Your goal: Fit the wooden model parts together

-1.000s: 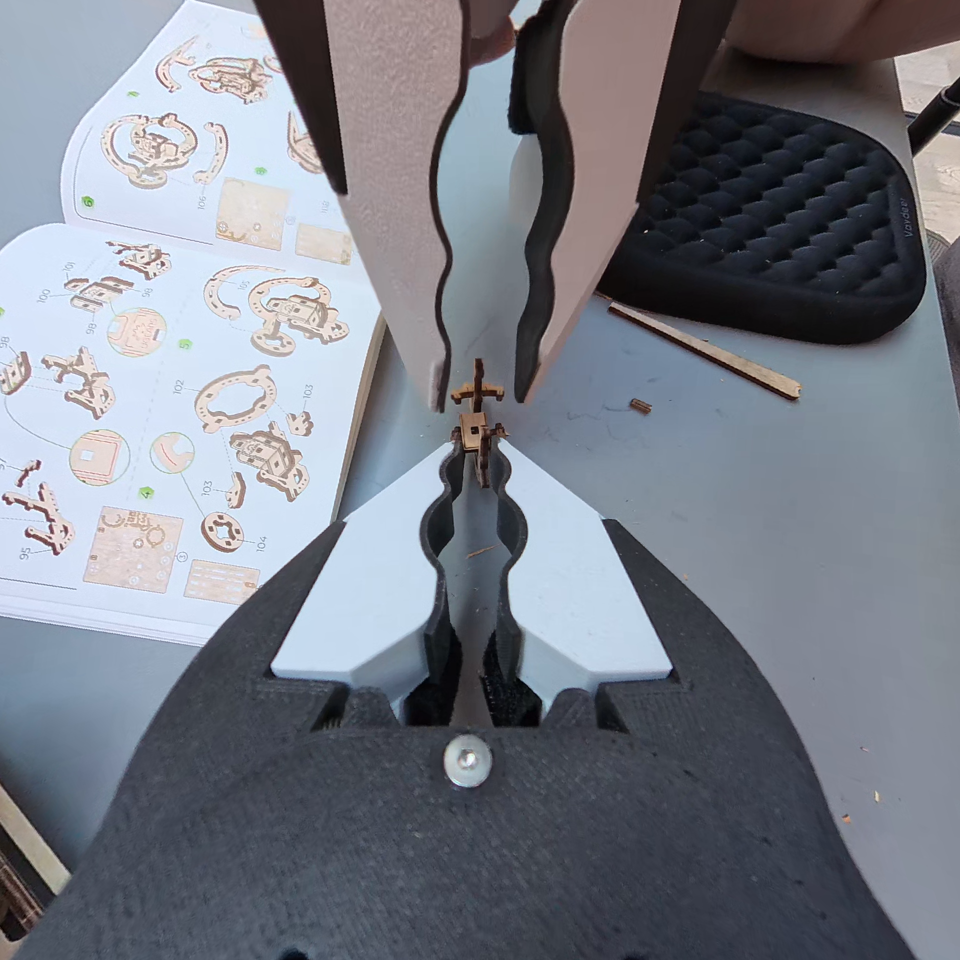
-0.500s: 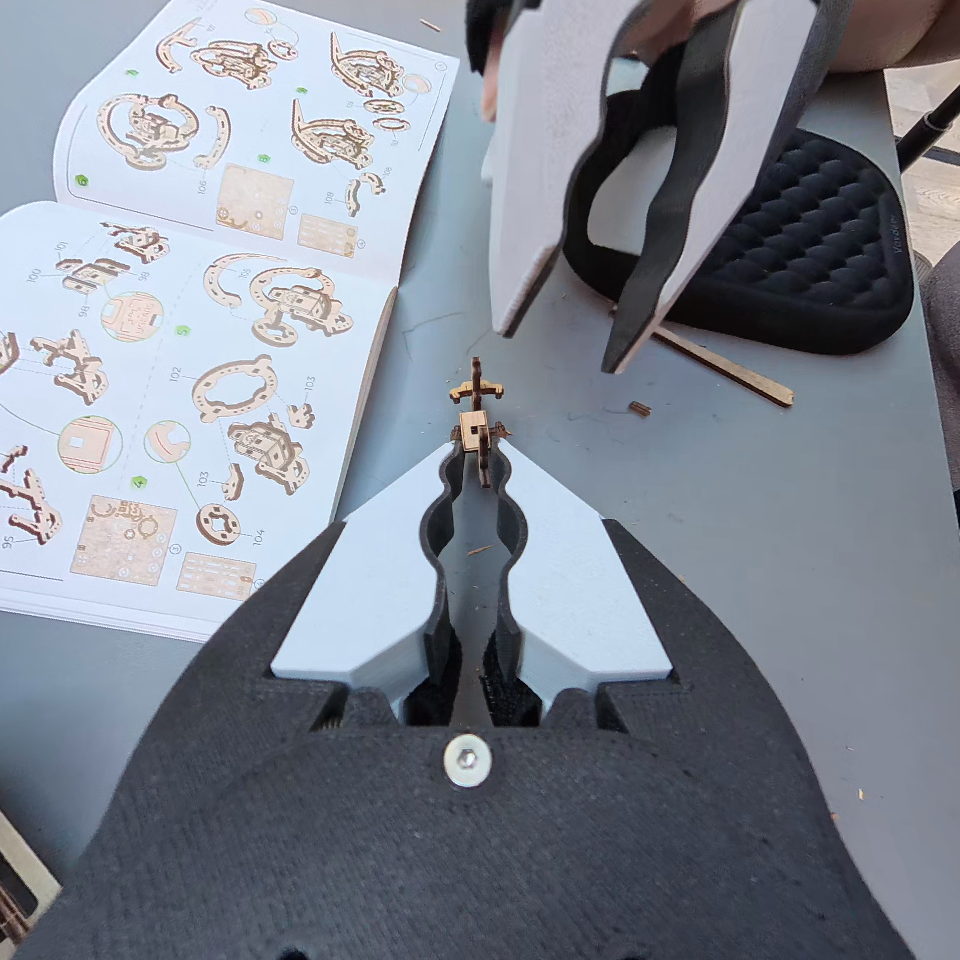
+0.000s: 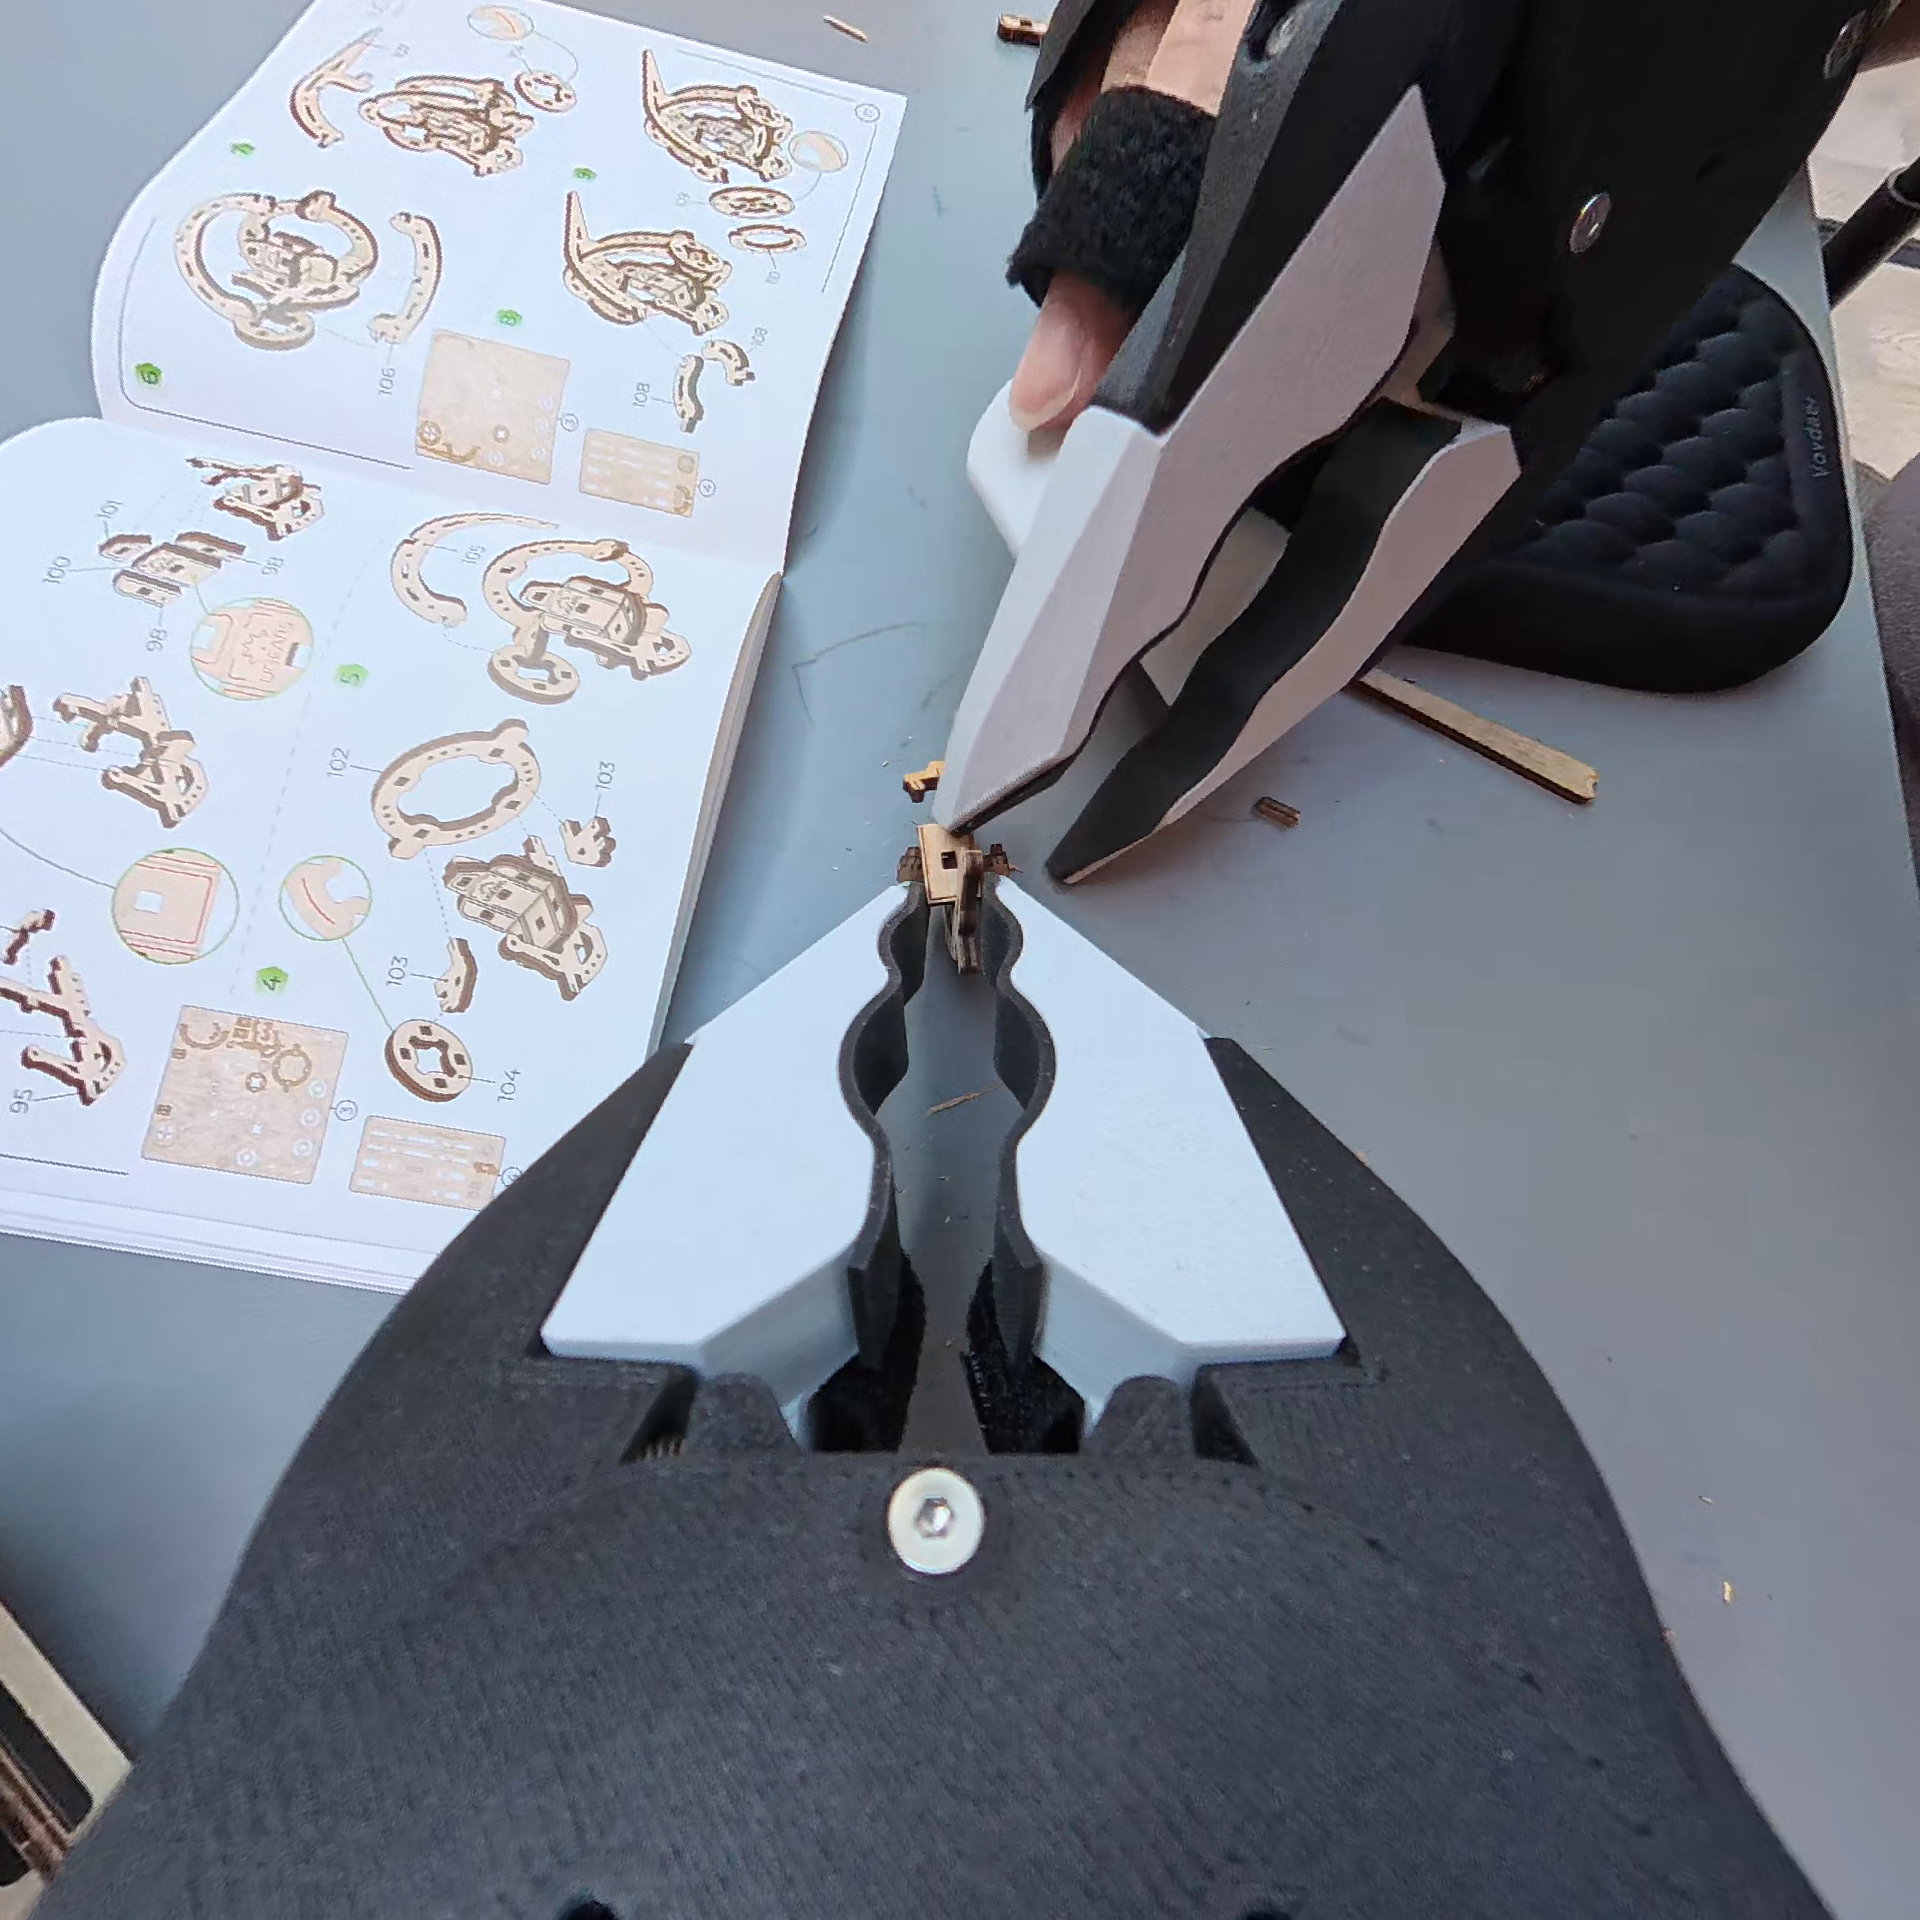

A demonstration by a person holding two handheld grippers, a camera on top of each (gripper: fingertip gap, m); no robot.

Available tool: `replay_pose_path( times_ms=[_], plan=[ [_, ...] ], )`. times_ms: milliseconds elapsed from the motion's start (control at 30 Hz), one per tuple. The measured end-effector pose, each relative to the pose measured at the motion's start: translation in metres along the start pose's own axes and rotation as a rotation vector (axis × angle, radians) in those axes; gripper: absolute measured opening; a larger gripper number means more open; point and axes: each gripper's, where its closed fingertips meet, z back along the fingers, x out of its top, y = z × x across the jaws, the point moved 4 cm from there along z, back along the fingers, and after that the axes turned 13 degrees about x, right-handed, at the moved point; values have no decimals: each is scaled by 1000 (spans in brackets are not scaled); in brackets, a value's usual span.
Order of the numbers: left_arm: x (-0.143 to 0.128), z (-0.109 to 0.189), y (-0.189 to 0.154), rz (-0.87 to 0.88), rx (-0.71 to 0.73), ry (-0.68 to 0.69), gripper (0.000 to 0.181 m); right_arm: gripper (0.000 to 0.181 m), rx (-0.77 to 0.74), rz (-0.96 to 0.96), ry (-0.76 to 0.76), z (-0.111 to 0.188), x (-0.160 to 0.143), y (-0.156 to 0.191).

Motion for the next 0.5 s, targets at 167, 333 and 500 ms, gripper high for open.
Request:
replay_pose_path(
  times_ms=[167,333,500],
  plan=[
    [0,-2,-2,-17,-1,-7,7,26,-11,41,29,-2,3,1],
    [0,-2,-1,-20,-5,-21,7,24,1,18,48,-2,2,1],
    [0,-2,-1,0,-18,-28,8,24,2,11,59,-1,1,1]
  ],
)
